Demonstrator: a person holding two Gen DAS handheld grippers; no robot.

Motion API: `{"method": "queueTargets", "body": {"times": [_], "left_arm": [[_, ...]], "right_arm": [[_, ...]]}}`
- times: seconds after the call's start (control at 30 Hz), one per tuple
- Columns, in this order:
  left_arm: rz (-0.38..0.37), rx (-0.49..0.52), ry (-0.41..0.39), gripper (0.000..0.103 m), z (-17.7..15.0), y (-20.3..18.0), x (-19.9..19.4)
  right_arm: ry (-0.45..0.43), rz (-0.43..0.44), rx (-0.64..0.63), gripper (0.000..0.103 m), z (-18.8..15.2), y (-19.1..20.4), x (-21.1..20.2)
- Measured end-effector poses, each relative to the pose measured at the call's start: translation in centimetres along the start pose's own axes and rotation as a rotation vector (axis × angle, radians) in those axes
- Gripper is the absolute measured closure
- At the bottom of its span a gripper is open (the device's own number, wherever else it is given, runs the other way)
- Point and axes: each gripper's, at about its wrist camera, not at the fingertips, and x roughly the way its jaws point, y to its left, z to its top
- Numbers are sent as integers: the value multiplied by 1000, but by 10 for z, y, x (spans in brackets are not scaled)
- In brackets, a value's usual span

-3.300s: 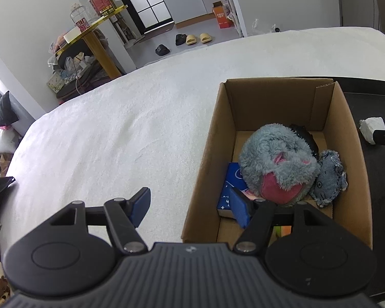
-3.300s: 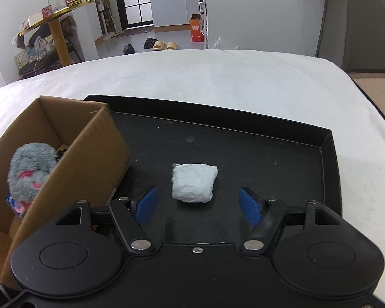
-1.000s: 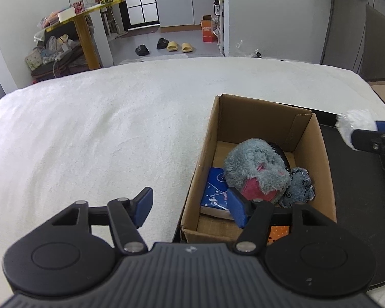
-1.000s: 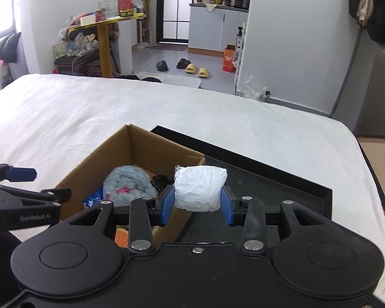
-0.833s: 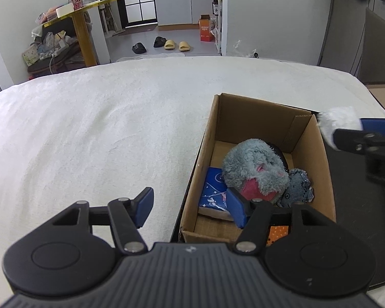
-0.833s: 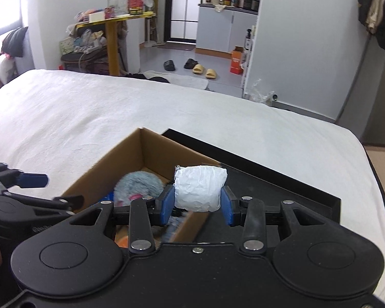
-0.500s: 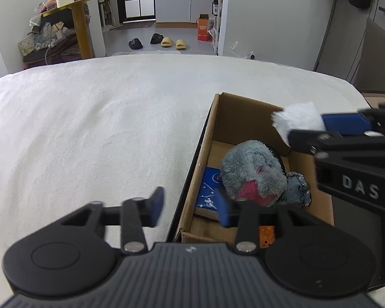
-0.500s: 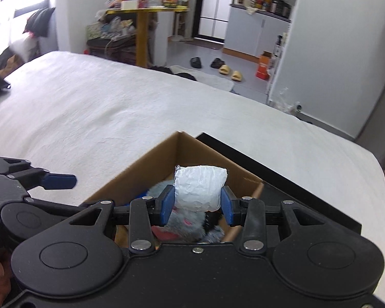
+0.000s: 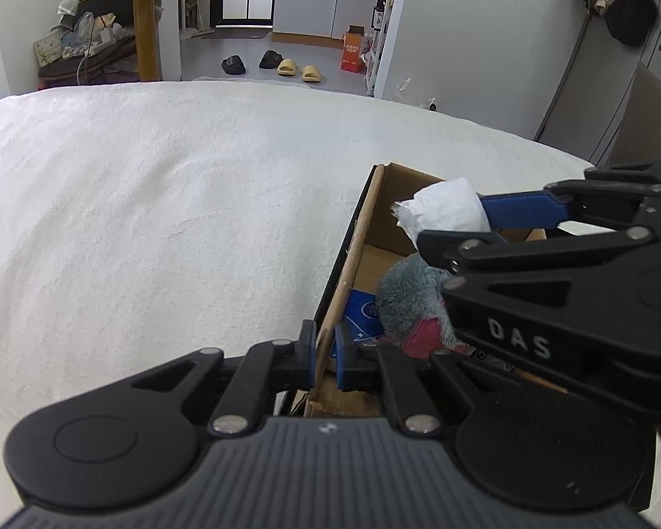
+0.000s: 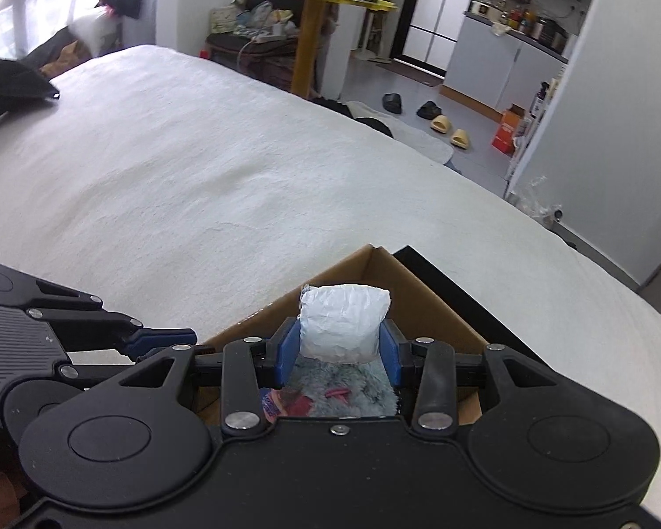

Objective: Organize soft objects

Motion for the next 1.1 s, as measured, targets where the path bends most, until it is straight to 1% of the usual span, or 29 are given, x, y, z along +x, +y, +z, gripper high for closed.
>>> {"method": "queueTargets", "body": {"times": [0.03, 0.07, 0.17, 0.43, 0.57, 0.63, 0.67, 0.73, 0.9, 0.97, 1.03, 1.07, 1.1], "left_arm": [[-2, -3, 0, 96, 0, 1, 0], [-4, -6, 1, 96, 0, 1, 0], [-5, -10, 2, 96, 0, 2, 0], [5, 2, 12, 95, 1, 1, 2], [11, 11, 13, 94, 1, 0, 2], [19, 13, 18, 92, 1, -1, 3], [23, 11, 23, 92, 2, 0, 3], [31, 16, 35, 92, 2, -2, 2], [17, 23, 73, 91, 7, -2, 0], [48, 38, 72, 85, 8, -5, -3], [66, 57, 70, 71, 8, -9, -7], [59, 66, 67, 67, 9, -12, -10], [53, 74, 64, 60, 10, -15, -13]], "right_arm": [[-1, 3, -7, 63, 1, 1, 1], [-4, 2, -10, 59, 2, 2, 3], [-4, -16, -26, 54, 4, 2, 3], [8, -27, -33, 51, -2, 0, 1], [13, -33, -14, 49, -5, -1, -1], [16, -37, -6, 46, -8, -2, -4], [19, -44, -3, 43, -10, -3, -5], [23, -48, 10, 41, -14, -6, -9], [35, -51, 51, 40, -23, -15, -17], [35, -54, 73, 39, -27, -18, -21], [32, -57, 93, 36, -30, -22, -26], [30, -58, 102, 35, -32, -24, -29], [30, -58, 113, 35, -34, -27, -32]]}}
